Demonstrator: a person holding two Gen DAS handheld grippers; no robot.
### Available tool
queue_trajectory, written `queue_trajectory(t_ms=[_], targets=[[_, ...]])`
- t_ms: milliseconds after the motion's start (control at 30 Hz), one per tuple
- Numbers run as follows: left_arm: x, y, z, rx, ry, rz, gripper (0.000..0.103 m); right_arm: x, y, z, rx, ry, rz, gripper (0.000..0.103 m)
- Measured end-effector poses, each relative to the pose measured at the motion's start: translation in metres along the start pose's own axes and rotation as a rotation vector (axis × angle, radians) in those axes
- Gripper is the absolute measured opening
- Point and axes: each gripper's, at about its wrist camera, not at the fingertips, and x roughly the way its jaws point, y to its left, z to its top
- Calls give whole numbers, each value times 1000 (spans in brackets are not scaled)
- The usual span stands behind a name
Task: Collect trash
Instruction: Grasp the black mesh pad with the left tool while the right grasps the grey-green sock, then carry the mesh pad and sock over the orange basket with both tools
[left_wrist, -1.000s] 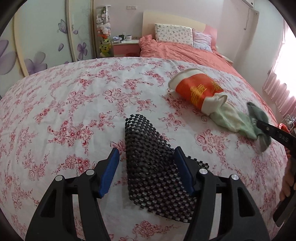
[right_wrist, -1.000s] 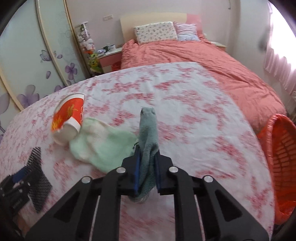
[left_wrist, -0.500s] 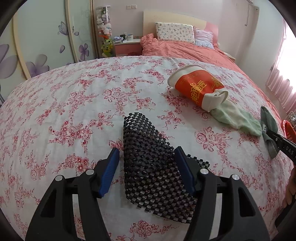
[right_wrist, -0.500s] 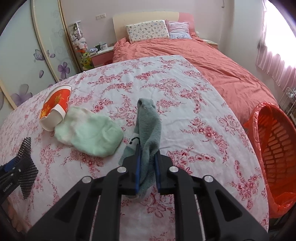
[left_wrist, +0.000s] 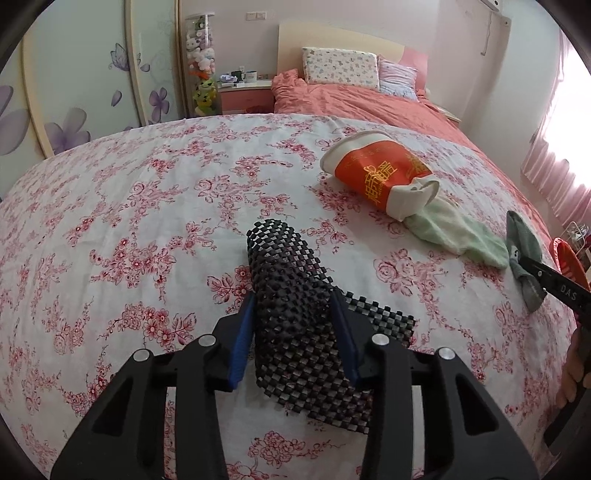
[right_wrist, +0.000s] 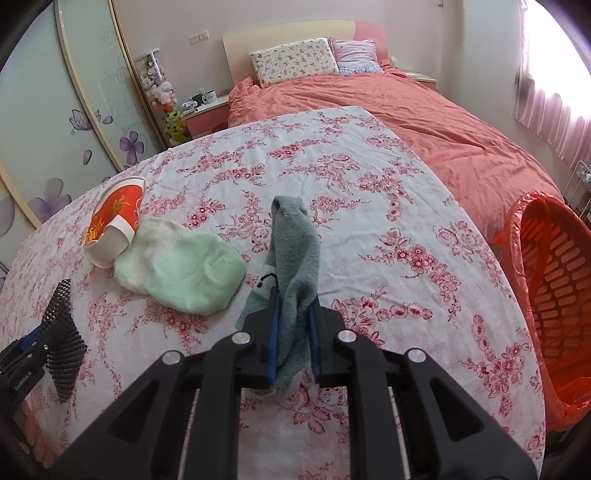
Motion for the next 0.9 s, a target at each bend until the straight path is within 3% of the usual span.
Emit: queue_trajectory(t_ms=[100,133,267,900], targets=[[0,0,0,-6,-4,-1,33,0,0,0,2,0,3,15],[-1,0,0,-5,-8,2,24,0,0,0,2,0,2,15],[-6,-1,4,1,-10,-9,10,-2,-1,0,1,-4,7,14],[-54,-42,20,60,-111,-50,8,-72,-7,-4,-2,-119,82,9]])
